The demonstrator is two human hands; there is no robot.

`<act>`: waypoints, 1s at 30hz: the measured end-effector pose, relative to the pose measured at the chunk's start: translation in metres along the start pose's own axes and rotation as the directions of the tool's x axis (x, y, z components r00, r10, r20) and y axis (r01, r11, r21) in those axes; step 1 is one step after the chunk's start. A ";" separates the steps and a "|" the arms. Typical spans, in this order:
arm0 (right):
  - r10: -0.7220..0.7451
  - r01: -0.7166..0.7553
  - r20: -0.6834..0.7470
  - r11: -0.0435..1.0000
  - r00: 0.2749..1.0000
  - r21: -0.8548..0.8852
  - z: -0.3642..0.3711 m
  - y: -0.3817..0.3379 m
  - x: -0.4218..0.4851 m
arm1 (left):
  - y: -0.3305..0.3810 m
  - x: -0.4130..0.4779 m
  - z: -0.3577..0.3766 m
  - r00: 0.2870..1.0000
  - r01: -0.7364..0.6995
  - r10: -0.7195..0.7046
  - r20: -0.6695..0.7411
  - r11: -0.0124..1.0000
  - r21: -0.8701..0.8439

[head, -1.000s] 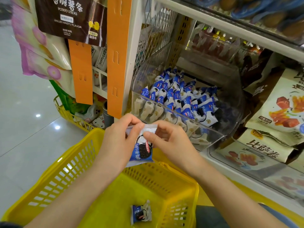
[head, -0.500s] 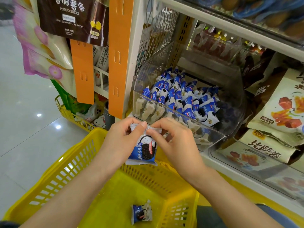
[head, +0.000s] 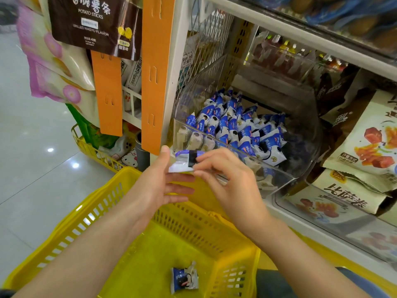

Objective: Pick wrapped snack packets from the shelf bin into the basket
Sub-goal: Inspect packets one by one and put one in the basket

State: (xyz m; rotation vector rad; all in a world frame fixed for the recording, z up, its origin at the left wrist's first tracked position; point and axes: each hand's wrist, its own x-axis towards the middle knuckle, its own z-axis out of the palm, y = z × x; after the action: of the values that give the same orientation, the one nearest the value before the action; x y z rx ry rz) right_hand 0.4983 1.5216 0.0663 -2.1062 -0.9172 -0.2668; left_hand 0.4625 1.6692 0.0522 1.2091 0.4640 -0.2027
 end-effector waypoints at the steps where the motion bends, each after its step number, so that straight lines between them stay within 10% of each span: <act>1: -0.025 0.026 0.030 1.000 0.999 -0.018 0.002 0.000 -0.001 | -0.001 0.000 0.000 0.999 -0.028 0.028 -0.020 0.999 -0.025; 8: 0.162 -0.170 0.080 0.981 0.983 0.094 0.007 -0.006 -0.004 | -0.002 0.004 0.000 0.961 -0.196 0.202 -0.190 0.979 0.050; 16: 0.580 -0.661 0.324 0.597 0.747 0.455 0.007 -0.003 0.008 | -0.009 0.003 0.007 0.965 -0.240 0.256 -0.061 0.951 0.195; 22: 0.548 -0.597 0.242 0.694 0.800 0.402 0.010 -0.003 0.003 | -0.023 -0.003 0.000 0.717 -0.461 0.697 0.024 0.447 0.766; 30: 0.527 -0.598 0.285 0.675 0.801 0.431 0.019 0.003 -0.002 | -0.022 -0.007 0.003 0.734 -0.461 0.672 0.098 0.387 0.798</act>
State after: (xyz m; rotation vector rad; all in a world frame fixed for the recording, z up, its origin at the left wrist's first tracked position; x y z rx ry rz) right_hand 0.4969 1.5335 0.0511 -1.8039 -0.3014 0.4166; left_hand 0.4483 1.6581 0.0369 2.2423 0.1006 0.4255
